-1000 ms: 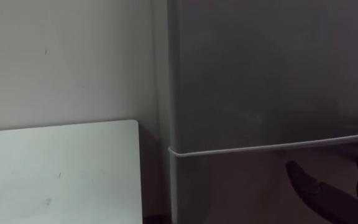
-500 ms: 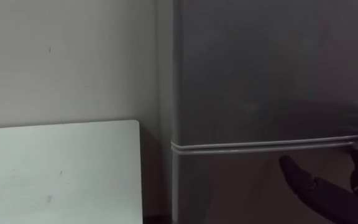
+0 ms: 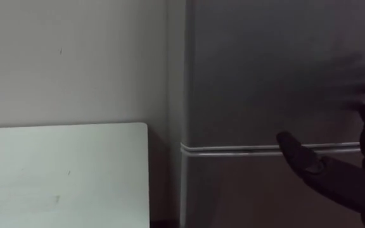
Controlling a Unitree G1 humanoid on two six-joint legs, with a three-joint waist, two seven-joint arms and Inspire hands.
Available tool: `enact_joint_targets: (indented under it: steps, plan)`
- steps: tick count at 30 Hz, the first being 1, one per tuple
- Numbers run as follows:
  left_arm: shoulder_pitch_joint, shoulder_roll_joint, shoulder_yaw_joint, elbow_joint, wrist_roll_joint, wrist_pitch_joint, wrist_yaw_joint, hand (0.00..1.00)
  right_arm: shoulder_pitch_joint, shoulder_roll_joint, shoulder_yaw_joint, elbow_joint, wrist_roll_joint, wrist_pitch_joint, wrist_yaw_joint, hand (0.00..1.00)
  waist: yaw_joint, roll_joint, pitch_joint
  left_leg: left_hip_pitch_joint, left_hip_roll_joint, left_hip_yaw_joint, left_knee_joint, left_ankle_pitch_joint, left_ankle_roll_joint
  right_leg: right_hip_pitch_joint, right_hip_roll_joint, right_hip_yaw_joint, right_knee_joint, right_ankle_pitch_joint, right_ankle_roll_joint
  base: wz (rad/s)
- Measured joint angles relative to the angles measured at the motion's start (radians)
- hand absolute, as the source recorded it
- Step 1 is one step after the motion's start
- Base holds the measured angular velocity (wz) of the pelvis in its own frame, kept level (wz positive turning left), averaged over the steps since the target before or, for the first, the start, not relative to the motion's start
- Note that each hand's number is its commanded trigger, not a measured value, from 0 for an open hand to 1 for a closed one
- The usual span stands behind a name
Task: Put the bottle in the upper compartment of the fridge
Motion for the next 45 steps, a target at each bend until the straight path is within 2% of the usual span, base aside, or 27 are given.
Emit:
enact_joint_targets:
  steps: [1,5,15,18,20,24,25,26,30,33,37,41,45]
  plan:
    - [0.001,0.0,0.0,0.0,0.001,0.005,0.001,0.0,-0.004,0.0,-0.002,0.0,-0.004,-0.007,0.004,0.0,0.0,0.005,-0.003,-0.002,0.0,-0.001,0.0,0.0,0.0,0.0,0.0,-0.002,-0.002,0.001,-0.001,0.08]
    - [0.0,-0.004,0.009,0.0,0.0,0.023,0.003,0.0,-0.009,-0.001,-0.019,-0.012,-0.004,-0.02,0.048,0.0,0.0,0.007,-0.0047,-0.003,0.001,-0.004,-0.001,0.0,0.0,0.0,0.001,-0.005,-0.002,0.003,-0.003,0.02]
    - [0.003,-0.008,0.029,-0.024,-0.002,0.056,0.019,0.0,-0.042,-0.006,-0.04,-0.005,0.005,-0.03,0.12,0.0,-0.01,0.01,-0.0044,0.005,0.001,-0.003,-0.003,-0.001,0.0,0.014,0.001,-0.006,-0.005,0.006,-0.003,0.0]
    - [0.018,-0.009,0.029,-0.056,-0.008,0.059,0.019,0.0,-0.043,-0.006,-0.043,0.023,0.024,-0.061,0.136,0.0,-0.011,0.008,-0.0028,0.02,0.001,-0.002,-0.014,-0.001,0.0,0.022,0.002,-0.003,-0.005,0.006,-0.003,-0.02]
    - [0.027,-0.011,0.03,-0.079,-0.011,0.059,0.019,0.0,-0.047,-0.006,-0.043,0.046,0.032,-0.082,0.139,0.0,-0.01,0.004,0.0028,0.03,0.002,-0.001,-0.018,-0.001,0.0,0.029,0.002,-0.002,-0.005,0.005,-0.002,0.0]
    - [0.026,-0.011,0.032,-0.08,-0.01,0.059,0.019,0.0,-0.049,-0.006,-0.046,0.073,0.045,-0.112,0.14,0.0,-0.011,0.001,0.0032,0.036,0.002,-0.002,-0.023,-0.001,0.001,0.032,0.001,0.0,-0.005,0.005,-0.001,0.0]
    - [0.028,-0.012,0.04,-0.08,-0.009,0.059,0.019,0.0,-0.049,-0.008,-0.059,0.091,0.045,-0.13,0.146,0.0,-0.013,0.003,0.0045,0.036,0.003,-0.002,-0.023,-0.001,0.001,0.032,0.0,-0.001,-0.006,0.005,-0.001,0.0]
    - [0.031,-0.011,0.054,-0.081,-0.009,0.059,0.019,0.0,-0.049,-0.019,-0.073,0.093,0.054,-0.133,0.153,0.0,-0.015,0.004,0.003,0.036,0.002,-0.002,-0.023,-0.001,0.001,0.031,0.0,0.0,-0.005,0.004,-0.001,0.0]
    - [0.048,-0.012,0.108,-0.091,-0.012,0.06,0.02,0.0,-0.049,-0.035,-0.109,0.101,0.066,-0.129,0.176,0.0,-0.027,-0.001,0.0013,0.035,0.002,-0.002,-0.023,-0.001,0.001,0.032,-0.002,-0.001,-0.006,0.003,0.001,0.0]
    - [0.055,-0.013,0.11,-0.093,-0.03,0.059,0.026,0.0,-0.049,-0.045,-0.138,0.101,0.08,-0.126,0.168,0.0,-0.029,-0.006,0.0006,0.035,-0.001,-0.003,-0.022,-0.001,0.002,0.037,-0.004,-0.007,-0.006,0.005,0.004,0.06]
    - [0.055,-0.035,0.181,-0.102,-0.029,0.056,0.041,0.0,-0.055,-0.057,-0.242,0.101,0.133,-0.125,0.139,0.0,-0.033,-0.01,-0.0026,0.036,-0.005,-0.015,-0.024,-0.002,0.006,0.049,-0.009,-0.026,-0.021,0.005,0.011,0.17]
    - [0.067,-0.043,0.254,-0.103,-0.029,0.058,0.05,0.0,-0.075,-0.101,-0.357,0.106,0.139,-0.125,0.059,0.0,-0.029,-0.02,-0.0036,0.036,-0.008,-0.02,-0.03,-0.002,0.007,0.053,-0.011,-0.033,-0.023,0.001,0.016,0.09]
    - [0.068,-0.043,0.28,-0.103,-0.028,0.057,0.069,0.0,-0.093,-0.138,-0.41,0.131,0.125,-0.125,-0.021,0.0,-0.031,-0.026,-0.006,0.039,-0.012,-0.02,-0.031,-0.002,0.007,0.056,-0.014,-0.037,-0.024,-0.004,0.021,0.04]
